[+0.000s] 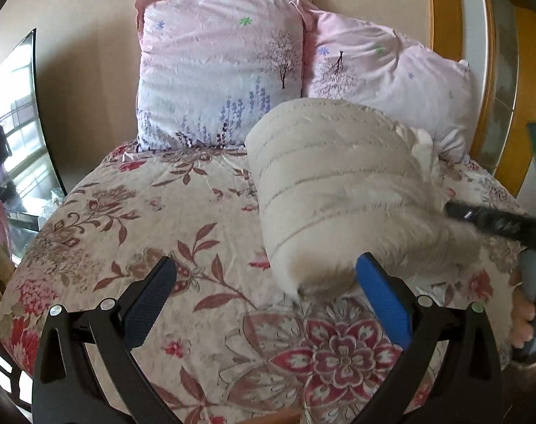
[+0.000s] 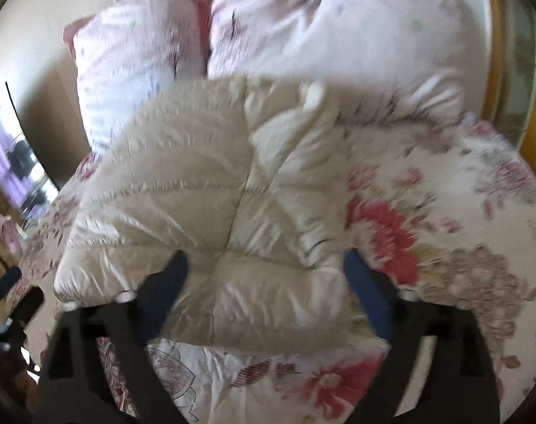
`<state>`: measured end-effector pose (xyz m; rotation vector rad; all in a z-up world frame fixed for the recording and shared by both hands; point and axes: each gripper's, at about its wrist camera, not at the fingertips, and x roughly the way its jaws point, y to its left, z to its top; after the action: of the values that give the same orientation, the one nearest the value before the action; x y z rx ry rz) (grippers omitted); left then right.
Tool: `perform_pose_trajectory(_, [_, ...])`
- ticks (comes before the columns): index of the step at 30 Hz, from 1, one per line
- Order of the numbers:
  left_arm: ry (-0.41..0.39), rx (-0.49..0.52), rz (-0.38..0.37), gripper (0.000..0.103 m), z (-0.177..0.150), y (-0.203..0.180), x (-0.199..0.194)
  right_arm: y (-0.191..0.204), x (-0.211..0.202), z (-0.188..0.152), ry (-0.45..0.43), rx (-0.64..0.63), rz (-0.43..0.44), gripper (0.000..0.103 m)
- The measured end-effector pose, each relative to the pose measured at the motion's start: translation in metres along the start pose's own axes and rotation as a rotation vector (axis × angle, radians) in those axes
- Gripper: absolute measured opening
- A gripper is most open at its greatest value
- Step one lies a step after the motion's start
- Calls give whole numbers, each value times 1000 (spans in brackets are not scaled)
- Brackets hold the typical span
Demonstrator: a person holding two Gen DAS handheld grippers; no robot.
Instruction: Fold large clothes
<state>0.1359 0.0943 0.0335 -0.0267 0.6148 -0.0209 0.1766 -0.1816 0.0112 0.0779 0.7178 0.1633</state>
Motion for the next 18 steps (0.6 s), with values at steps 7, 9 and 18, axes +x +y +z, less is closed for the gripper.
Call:
perform_pose_trajectory(7, [52, 5, -21, 102, -5, -5, 6, 3, -31, -8, -36, -36, -46, 101])
perform_pose_trajectory(9, [65, 7, -15, 102, -6, -6, 7, 6, -35, -14, -26, -46, -42, 101])
perform_pose_trajectory(18, [109, 15, 3, 102, -10, -8, 12, 22, -30, -37, 74, -102, -86, 101])
